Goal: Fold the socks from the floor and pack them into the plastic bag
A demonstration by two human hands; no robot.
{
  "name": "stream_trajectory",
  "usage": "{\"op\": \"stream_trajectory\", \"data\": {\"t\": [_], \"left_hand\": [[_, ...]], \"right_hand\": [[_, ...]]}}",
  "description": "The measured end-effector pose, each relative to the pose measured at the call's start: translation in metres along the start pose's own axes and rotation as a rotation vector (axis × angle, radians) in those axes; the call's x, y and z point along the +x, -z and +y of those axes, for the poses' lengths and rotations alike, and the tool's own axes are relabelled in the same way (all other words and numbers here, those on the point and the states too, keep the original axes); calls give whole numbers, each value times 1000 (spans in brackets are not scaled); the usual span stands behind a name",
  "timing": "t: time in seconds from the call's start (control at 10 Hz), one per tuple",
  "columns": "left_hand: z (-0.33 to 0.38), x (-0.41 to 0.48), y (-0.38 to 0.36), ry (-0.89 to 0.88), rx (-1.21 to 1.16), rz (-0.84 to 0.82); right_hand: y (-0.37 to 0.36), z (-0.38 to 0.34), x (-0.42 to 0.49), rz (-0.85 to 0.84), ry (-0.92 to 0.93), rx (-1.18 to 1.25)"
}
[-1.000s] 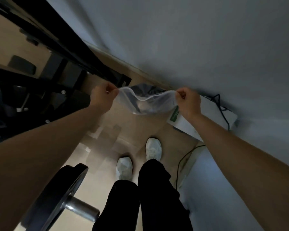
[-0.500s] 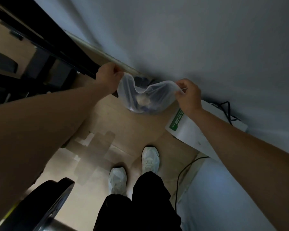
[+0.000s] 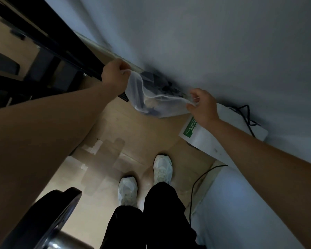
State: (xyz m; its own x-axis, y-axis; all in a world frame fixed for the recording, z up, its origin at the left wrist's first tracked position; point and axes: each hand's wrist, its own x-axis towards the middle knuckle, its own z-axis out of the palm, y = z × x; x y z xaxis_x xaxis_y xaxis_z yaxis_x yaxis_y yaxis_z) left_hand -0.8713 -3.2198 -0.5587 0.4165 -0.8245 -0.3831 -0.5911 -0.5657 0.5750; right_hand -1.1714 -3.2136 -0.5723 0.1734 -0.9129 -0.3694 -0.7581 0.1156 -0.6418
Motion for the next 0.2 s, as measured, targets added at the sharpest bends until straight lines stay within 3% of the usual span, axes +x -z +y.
{"op": "stream_trajectory", "data": {"t": [0.2], "left_hand": [[-12,-17,9,-29,59,-35]], "right_hand": [[-5,-11,-14,-26,27,-9]]}}
